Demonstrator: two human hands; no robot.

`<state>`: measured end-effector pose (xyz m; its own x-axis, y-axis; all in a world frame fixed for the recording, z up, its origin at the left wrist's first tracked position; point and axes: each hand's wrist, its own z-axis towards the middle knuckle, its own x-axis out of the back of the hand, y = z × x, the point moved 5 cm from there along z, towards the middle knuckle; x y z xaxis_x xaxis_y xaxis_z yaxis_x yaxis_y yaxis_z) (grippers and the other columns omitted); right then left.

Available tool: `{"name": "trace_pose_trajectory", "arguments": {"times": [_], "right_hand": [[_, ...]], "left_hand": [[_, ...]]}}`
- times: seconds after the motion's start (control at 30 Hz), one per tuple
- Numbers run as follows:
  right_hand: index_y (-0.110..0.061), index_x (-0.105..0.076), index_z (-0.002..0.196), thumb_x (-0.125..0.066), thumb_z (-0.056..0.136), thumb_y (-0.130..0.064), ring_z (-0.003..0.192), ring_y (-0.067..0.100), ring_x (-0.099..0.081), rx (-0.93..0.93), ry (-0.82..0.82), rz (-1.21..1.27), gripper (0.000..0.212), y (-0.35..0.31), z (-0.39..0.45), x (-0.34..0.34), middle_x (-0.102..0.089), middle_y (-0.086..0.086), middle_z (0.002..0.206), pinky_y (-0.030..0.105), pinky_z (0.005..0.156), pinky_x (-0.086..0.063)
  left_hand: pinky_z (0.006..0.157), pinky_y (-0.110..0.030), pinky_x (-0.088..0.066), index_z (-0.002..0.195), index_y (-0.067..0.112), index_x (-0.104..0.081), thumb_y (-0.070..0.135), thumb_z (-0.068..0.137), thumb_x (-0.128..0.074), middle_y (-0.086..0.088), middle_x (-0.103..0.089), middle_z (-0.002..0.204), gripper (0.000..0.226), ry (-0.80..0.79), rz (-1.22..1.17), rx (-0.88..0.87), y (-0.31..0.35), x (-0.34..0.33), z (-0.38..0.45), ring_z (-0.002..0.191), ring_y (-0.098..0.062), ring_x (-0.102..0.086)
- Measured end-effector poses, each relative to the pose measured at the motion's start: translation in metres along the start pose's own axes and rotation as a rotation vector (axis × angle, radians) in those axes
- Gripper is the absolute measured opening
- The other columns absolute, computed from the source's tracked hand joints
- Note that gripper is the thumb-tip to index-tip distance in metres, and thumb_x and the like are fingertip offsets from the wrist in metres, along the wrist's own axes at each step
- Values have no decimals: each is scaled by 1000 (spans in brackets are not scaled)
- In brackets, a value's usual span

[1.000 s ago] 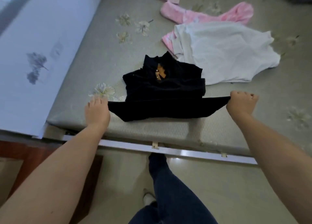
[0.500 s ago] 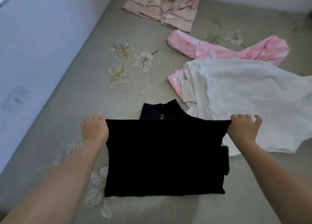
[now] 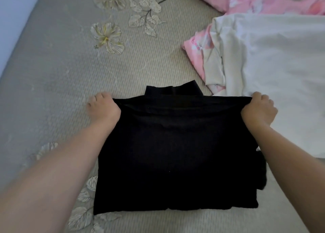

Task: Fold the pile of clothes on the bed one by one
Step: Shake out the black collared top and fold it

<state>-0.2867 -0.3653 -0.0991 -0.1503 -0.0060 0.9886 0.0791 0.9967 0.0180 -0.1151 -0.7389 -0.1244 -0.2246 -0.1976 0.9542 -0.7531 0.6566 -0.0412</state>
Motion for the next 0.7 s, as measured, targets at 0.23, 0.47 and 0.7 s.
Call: {"name": "trace_pose_trajectory", "arguments": {"times": [0.23, 0.47, 0.7], "right_hand": [[3, -47, 129, -48, 85, -11, 129, 46, -34, 316, 223, 141, 46, -16, -94, -4, -37, 29, 139, 62, 104, -15], [-10, -57, 123, -36, 86, -34, 121, 40, -47, 422, 21, -44, 49, 19, -190, -52, -51, 18, 132, 59, 101, -18], [-4, -46, 132, -34, 90, -29, 131, 32, -34, 107, 1, 222, 50, 63, -177, -61, -42, 18, 140, 54, 105, -17]], "left_hand": [[101, -56, -22, 123, -9, -48, 12, 87, -45, -36, -37, 134, 42, 253, -176, -612, 39, -8, -102, 128, -49, -30], [92, -61, -34, 118, -4, -56, 37, 82, -36, -30, -52, 125, 59, -75, 51, -738, 27, -65, -173, 116, -47, -47], [98, -57, -27, 124, -4, -50, 48, 92, -23, -30, -46, 131, 68, -222, 92, -688, 27, -65, -178, 122, -48, -41]]}}
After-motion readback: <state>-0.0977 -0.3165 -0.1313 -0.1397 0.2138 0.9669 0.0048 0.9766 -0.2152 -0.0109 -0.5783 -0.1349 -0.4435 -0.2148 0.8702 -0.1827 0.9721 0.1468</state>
